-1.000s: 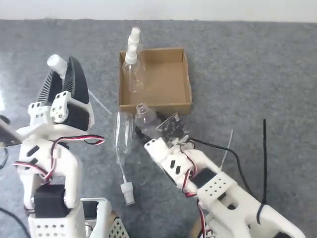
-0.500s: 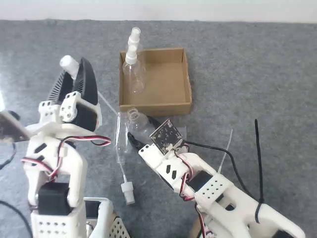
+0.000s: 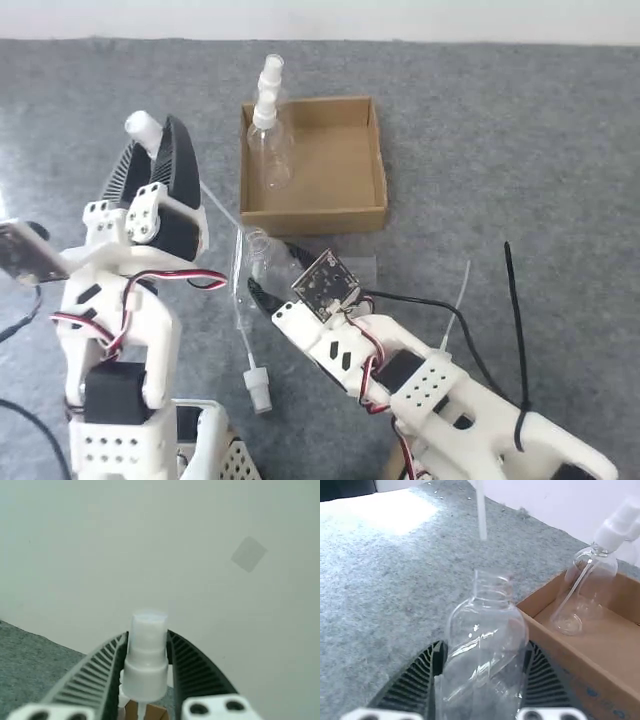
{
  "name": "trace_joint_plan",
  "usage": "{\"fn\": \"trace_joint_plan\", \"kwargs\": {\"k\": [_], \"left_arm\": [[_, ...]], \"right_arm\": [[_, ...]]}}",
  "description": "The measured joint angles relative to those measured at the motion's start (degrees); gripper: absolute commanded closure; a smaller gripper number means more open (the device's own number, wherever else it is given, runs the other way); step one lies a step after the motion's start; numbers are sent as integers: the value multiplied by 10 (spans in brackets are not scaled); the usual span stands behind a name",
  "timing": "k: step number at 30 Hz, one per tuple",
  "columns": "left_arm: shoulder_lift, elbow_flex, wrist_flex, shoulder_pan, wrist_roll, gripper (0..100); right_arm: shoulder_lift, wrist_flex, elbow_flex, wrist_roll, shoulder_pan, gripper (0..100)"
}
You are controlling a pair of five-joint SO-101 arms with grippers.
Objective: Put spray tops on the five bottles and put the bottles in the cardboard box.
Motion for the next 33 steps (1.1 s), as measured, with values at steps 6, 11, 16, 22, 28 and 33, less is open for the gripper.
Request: {"fn": "trace_joint_plan", "kwargs": {"k": [6, 11, 16, 22, 28, 33], "left_arm": [[0, 25, 0, 1, 0, 987], [0, 40, 0, 21, -12, 987], [0, 53, 0, 45, -22, 987], [0, 70, 0, 47, -31, 987], [0, 85, 0, 62, -55, 987], [0, 94, 0, 94, -82, 987]], "right_arm": [[0, 0, 0, 35, 0, 930], [0, 0, 0, 40, 0, 930], [0, 0, 0, 40, 0, 930], [0, -33, 8, 41, 0, 930], [0, -86, 33, 41, 0, 930], [0, -91, 33, 41, 0, 930]]}}
